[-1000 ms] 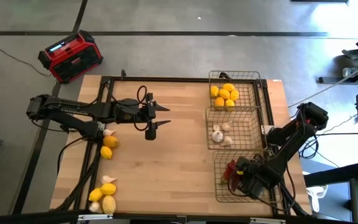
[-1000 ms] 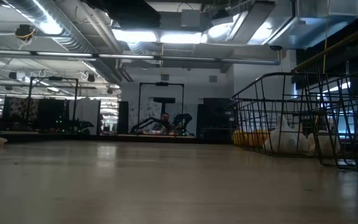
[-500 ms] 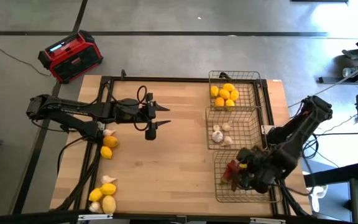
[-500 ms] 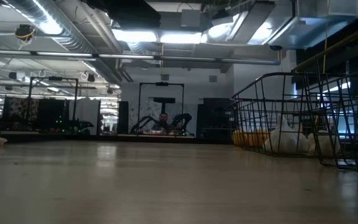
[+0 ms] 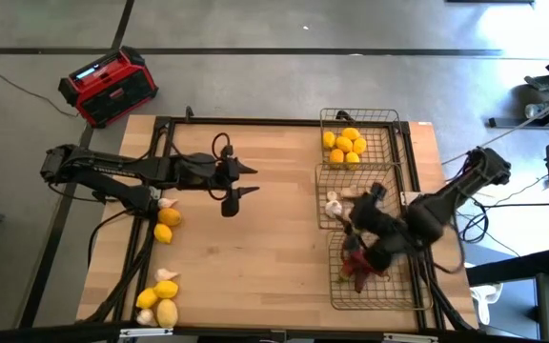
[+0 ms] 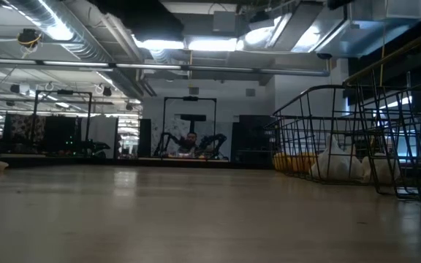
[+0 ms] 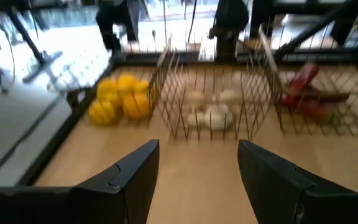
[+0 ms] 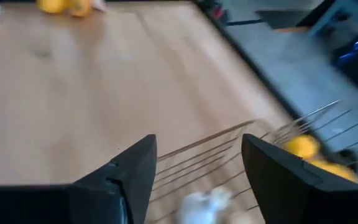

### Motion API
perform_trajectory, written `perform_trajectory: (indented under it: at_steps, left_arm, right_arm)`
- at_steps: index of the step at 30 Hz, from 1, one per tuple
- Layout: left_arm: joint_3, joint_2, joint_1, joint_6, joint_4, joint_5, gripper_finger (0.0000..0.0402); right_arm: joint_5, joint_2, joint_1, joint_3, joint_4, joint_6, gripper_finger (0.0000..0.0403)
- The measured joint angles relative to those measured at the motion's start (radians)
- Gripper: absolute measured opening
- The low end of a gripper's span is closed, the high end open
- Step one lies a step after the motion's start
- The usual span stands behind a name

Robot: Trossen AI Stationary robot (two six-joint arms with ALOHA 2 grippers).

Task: Sort produce into baskets
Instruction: Put the yellow lemon into the top wire basket

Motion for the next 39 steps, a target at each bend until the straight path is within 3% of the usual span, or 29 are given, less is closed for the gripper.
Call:
perform_trajectory:
  at_steps: [10,15,27,33,39]
  left_arm:
    - [0.0,0.0,-0.021,-0.162,-0.323,0.0,0.0214]
    - [0.0,-0.002,-0.058,-0.255,-0.502,0.0,0.0214]
    - [0.06,-0.002,-0.153,-0.485,-0.957,0.037,0.0214]
    - [0.06,-0.002,-0.13,-0.515,-0.936,0.022,0.0222]
    - [0.045,0.053,-0.127,-0.543,-0.979,0.037,0.0278]
  right_arm:
    - [0.006,0.0,-0.264,0.0,0.127,-0.461,0.0232]
    - [-0.02,0.0,-0.36,0.0,0.157,-0.594,0.0232]
    - [-0.16,0.002,-0.485,-0.001,0.169,-0.646,0.0232]
    - [-0.173,0.005,-0.483,-0.001,0.185,-0.651,0.0232]
    - [-0.173,0.005,-0.483,-0.001,0.182,-0.652,0.0232]
